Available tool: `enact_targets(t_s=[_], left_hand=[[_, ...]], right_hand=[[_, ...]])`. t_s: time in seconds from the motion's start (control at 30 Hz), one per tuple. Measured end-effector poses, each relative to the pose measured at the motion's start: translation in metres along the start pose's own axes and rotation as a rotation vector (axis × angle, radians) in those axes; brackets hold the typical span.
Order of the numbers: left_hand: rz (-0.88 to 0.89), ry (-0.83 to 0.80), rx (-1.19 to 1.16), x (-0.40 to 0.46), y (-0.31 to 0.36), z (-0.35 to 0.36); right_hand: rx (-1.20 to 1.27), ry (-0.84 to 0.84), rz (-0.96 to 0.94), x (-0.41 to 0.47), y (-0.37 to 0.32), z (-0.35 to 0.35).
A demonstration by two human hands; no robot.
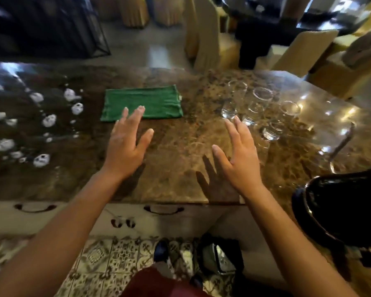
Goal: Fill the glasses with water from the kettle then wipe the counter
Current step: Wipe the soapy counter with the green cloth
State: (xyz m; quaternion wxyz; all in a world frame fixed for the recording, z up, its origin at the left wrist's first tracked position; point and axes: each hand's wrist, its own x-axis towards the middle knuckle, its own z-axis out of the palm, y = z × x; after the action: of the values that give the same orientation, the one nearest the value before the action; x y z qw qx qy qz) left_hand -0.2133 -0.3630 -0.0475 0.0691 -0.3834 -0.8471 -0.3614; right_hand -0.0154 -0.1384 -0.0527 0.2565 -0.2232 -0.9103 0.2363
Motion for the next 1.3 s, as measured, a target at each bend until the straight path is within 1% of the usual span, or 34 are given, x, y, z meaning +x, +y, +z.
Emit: enact_targets(t_s=[0.07, 0.17, 0.27, 0.33, 0.43, 0.57, 0.7, 0.8, 0.93, 1.13, 1.3], left_hand=[[-0.054, 0.037, 0.085, 0.004, -0.028, -0.013], [-0.113, 0.037, 0.185, 0.022, -0.072, -0.026], [-0.173, 0.014, 0.203, 0.049, -0.11, -0.033], [-0.171, -0.012, 0.206, 0.072, -0.13, -0.032], [-0.159, -0.086, 0.229, 0.108, -0.155, -0.022], [-0.149, -0.231, 0.332, 0.156, -0.188, -0.003], [-0.144, -0.324, 0.405, 0.189, -0.207, 0.015], [-0.112, -0.37, 0.483, 0.198, -0.218, 0.025], [-0.03, -0.36, 0.55, 0.199, -0.235, 0.033], [-0.053, -0.345, 0.472, 0.196, -0.249, 0.043], [-0.01, -0.26, 0.468, 0.194, -0.247, 0.044]], right_hand=[[-0.045, -0.051, -0.037, 0.021, -0.002, 0.018], [-0.093, -0.113, -0.064, 0.057, -0.01, 0.043], [-0.102, -0.14, -0.049, 0.096, -0.018, 0.067], [-0.095, -0.156, -0.013, 0.122, -0.022, 0.084], [-0.108, -0.18, 0.048, 0.156, -0.028, 0.112], [-0.162, -0.257, 0.114, 0.196, -0.031, 0.15], [-0.22, -0.288, 0.143, 0.225, -0.032, 0.186], [-0.26, -0.301, 0.142, 0.243, -0.035, 0.209], [-0.296, -0.308, 0.124, 0.262, -0.037, 0.232], [-0.372, -0.371, 0.104, 0.268, -0.031, 0.252], [-0.399, -0.322, 0.08, 0.266, -0.028, 0.255]])
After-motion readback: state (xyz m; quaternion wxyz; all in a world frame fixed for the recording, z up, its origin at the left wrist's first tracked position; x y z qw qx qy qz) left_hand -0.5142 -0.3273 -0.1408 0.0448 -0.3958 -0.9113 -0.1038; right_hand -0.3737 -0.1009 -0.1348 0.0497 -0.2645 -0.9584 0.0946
